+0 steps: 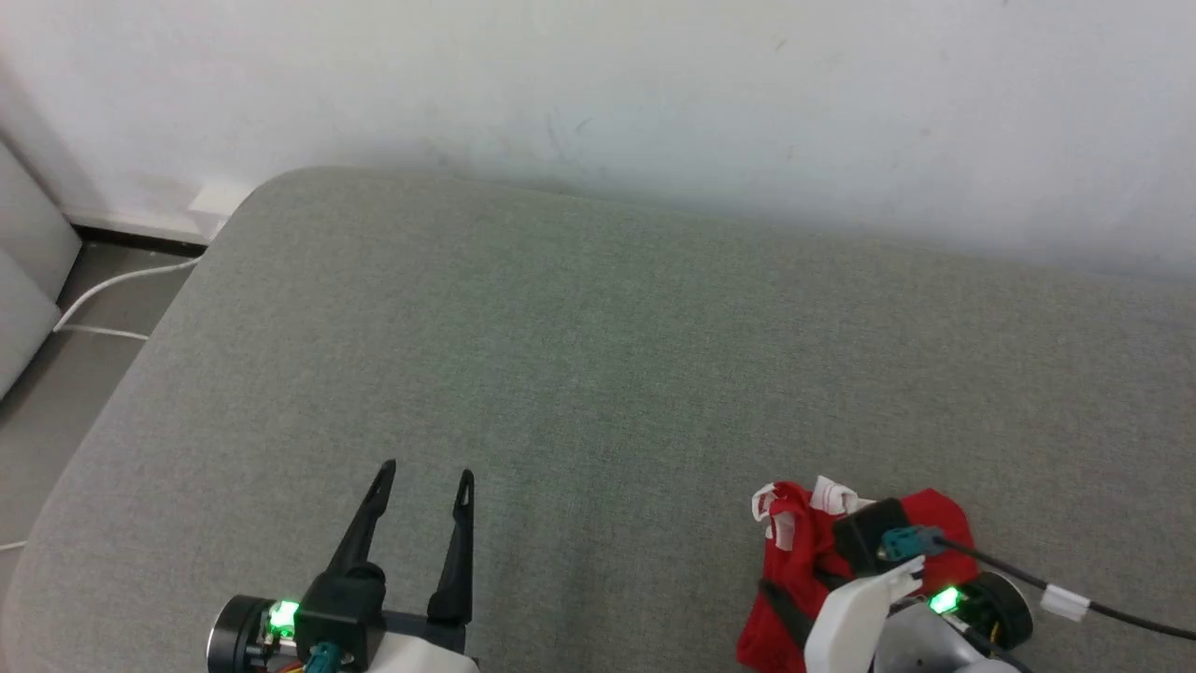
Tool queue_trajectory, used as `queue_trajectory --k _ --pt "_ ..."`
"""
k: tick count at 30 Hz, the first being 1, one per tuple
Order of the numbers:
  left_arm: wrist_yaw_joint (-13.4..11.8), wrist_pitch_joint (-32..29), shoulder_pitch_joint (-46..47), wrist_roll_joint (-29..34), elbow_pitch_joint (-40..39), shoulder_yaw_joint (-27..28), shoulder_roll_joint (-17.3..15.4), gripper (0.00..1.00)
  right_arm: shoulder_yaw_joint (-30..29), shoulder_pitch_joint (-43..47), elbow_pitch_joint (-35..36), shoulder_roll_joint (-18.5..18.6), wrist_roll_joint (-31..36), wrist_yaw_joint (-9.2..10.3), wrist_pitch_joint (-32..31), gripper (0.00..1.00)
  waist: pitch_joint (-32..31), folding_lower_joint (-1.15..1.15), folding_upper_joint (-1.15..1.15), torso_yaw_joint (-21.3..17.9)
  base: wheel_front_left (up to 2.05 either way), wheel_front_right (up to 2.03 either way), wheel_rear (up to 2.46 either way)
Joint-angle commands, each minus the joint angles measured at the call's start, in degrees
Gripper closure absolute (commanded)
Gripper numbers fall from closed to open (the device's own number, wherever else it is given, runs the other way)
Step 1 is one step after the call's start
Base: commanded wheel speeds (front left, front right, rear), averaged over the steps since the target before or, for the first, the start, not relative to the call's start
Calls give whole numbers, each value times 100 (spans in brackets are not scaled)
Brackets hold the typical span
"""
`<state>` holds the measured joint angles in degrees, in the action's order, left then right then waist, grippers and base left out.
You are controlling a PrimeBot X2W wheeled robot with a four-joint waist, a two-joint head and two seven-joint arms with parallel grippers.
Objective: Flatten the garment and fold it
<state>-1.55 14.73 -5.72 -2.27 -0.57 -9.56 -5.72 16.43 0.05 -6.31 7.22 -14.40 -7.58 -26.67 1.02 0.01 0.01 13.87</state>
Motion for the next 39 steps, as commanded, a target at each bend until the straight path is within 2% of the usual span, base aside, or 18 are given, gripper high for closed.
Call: queue_trajectory --k 1,11,16,21,26,31,35,39 --pt "29 27 77 58 28 1 21 0 95 -119 -70 14 75 9 66 0 47 -1 -1 51 0 0 0" --pt "52 27 130 85 93 -40 53 0 917 -411 -664 105 230 9 346 0 43 -1 -1 19 0 0 0" --pt "62 27 90 82 112 -20 42 0 999 -596 -746 184 198 9 549 0 -88 -1 -1 -137 0 0 0" --pt "80 27 46 58 91 13 35 0 849 -875 -349 456 158 9 794 0 -240 -1 -1 -367 0 0 0" --pt "62 27 7 6 41 76 59 0 501 -1147 233 948 168 9 1079 0 -346 -1 -1 -622 0 0 0" --pt "64 27 28 -21 -45 115 88 0 -177 -1301 545 1465 773 9 1770 0 -317 -1 -1 -819 0 0 0" --pt "52 27 30 -78 -126 176 123 0 -973 -1087 646 1387 1107 9 2467 0 -275 -1 -1 -938 0 0 0" --pt "62 27 23 -93 -172 208 148 0 -1663 -609 767 1028 1257 9 3062 0 -213 -1 -1 -996 0 0 0"
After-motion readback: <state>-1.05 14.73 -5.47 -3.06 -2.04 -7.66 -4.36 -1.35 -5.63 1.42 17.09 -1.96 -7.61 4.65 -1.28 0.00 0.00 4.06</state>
